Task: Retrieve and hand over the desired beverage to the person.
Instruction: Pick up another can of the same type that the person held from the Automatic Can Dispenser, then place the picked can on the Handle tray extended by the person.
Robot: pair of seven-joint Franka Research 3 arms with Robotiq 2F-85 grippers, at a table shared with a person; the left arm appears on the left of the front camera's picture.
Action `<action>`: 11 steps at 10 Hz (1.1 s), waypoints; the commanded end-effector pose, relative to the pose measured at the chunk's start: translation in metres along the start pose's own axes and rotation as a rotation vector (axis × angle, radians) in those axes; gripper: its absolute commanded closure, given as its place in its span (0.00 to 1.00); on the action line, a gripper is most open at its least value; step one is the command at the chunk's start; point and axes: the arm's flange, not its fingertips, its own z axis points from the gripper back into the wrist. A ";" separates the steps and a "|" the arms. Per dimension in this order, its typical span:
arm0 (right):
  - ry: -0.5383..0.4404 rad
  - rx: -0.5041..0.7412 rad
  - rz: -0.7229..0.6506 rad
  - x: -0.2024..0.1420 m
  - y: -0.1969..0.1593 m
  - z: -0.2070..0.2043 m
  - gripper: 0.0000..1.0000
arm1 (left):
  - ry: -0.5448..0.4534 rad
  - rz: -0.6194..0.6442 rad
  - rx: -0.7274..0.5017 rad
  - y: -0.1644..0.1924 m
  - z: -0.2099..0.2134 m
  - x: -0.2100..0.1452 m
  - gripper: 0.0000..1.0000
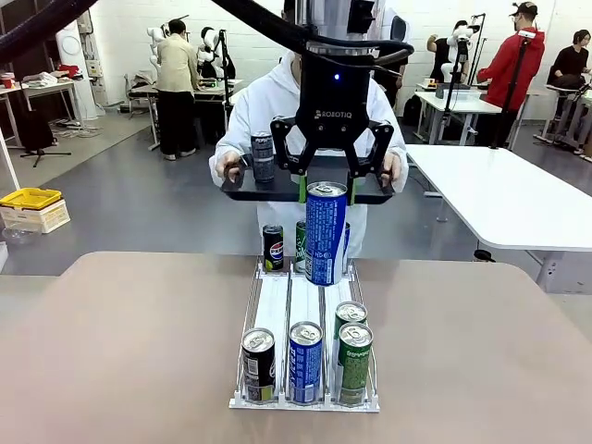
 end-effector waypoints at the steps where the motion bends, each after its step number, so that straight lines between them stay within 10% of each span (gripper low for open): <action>1: 0.000 0.003 -0.001 -0.001 0.000 -0.002 0.00 | -0.001 -0.004 -0.006 -0.001 0.000 -0.005 1.00; 11: 0.000 0.003 -0.001 -0.001 0.000 -0.002 0.00 | -0.001 -0.004 -0.006 -0.001 0.000 -0.005 1.00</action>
